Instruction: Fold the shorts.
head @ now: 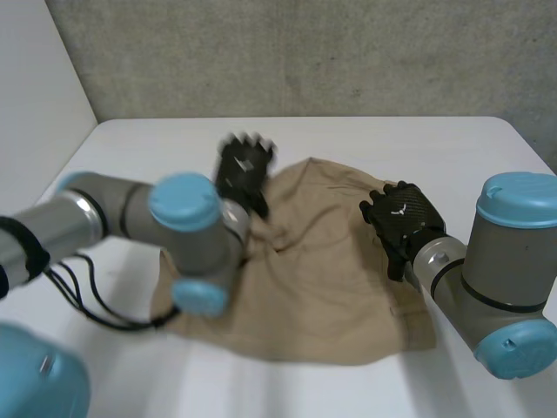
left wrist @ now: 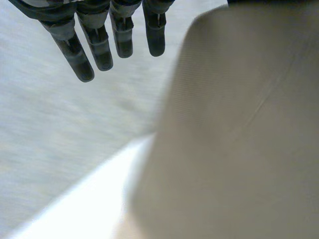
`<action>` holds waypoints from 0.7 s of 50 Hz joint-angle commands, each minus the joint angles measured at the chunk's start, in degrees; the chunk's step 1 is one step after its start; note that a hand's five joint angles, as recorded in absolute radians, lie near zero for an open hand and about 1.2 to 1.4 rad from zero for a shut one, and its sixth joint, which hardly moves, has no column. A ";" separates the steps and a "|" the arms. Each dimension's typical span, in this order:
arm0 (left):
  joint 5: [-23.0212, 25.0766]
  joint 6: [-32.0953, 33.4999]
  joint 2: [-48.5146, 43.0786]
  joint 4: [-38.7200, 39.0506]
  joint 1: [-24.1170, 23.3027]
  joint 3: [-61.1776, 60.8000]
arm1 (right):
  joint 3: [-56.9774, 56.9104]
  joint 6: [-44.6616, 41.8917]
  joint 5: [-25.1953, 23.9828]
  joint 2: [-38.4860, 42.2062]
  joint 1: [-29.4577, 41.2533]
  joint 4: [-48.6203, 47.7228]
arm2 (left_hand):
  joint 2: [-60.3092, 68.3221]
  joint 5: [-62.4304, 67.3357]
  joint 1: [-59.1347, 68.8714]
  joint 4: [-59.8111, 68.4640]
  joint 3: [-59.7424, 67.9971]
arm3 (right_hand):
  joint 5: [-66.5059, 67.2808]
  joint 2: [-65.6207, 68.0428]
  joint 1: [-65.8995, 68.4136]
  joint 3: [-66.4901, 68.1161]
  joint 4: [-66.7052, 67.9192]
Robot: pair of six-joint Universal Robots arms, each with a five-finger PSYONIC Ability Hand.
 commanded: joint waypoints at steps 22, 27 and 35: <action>7.17 8.70 9.17 2.46 7.61 -7.31 | 7.48 -0.84 -0.38 -9.28 -0.29 1.88 | 0.13 0.18 -1.48 -0.04 -0.97 | -3.95 -2.56 -1.58 -2.34 -3.31; 6.20 5.81 18.57 -1.14 7.70 -16.80 | 9.76 -0.93 -3.18 -15.16 -1.52 6.35 | 0.81 0.86 -0.80 0.64 -0.30 | -3.95 -2.56 -1.58 -2.34 -3.31; 6.56 -5.09 33.25 -10.98 7.70 -30.95 | 12.58 -1.10 -11.62 -17.81 -6.27 16.03 | 6.52 6.57 4.91 6.35 5.41 | 3.35 4.74 5.72 4.96 3.99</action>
